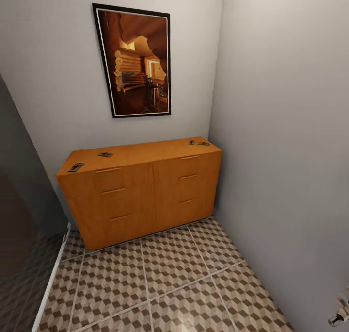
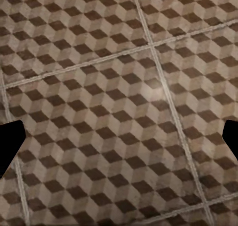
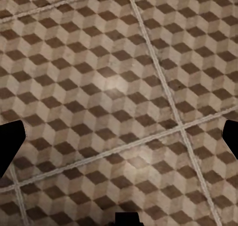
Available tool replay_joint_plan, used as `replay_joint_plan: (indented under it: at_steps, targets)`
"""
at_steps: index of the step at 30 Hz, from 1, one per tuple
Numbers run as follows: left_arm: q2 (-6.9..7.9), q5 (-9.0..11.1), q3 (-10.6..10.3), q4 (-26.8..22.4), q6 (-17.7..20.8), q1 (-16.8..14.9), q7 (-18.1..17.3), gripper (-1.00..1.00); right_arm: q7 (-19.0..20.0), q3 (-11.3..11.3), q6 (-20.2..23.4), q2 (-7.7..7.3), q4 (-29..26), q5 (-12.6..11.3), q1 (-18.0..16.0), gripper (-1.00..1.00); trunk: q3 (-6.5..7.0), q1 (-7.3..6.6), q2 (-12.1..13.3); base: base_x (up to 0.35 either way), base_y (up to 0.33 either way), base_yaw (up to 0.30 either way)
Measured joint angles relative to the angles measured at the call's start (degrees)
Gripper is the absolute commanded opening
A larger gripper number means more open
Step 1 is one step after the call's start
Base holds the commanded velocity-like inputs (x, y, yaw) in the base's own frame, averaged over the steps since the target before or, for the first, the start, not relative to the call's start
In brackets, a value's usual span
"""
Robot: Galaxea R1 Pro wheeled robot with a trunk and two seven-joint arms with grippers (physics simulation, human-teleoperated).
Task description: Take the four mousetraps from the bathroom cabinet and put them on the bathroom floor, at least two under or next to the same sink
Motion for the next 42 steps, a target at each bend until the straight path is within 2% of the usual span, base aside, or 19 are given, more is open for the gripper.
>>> replay_joint_plan:
  at_steps: [16, 25, 31, 42]
  targets:
    - [0.00, -0.01, 0.00, 0.02, 0.00, 0.00, 0.00, 1.00, 0.01, 0.01, 0.00, 0.00, 0.00, 0.00, -0.02, 1.00, 0.00, 0.00, 0.00, 0.000, -0.018, 0.251]
    - [0.00, -0.07, 0.00, 0.02, -0.15, 0.00, -0.02, 1.00, 0.00, -0.01, -0.01, 0.00, 0.00, 0.04, -0.02, 1.00, 0.00, 0.00, 0.00, 0.000, -0.175, 0.250]
    - [-0.01, -0.07, 0.00, 0.62, -2.38, 0.00, -0.02, 1.00, -0.01, 0.06, -0.01, 0.00, 0.00, 0.08, -0.01, 1.00, 0.00, 0.00, 0.00, 0.000, -0.212, 0.251]
    - [-0.05, -0.07, 0.00, 1.24, -3.15, 0.00, -0.02, 1.00, -0.01, 0.01, -0.01, 0.00, 0.00, 0.04, 0.02, 1.00, 0.00, 0.00, 0.00, 0.000, -0.228, 0.249]
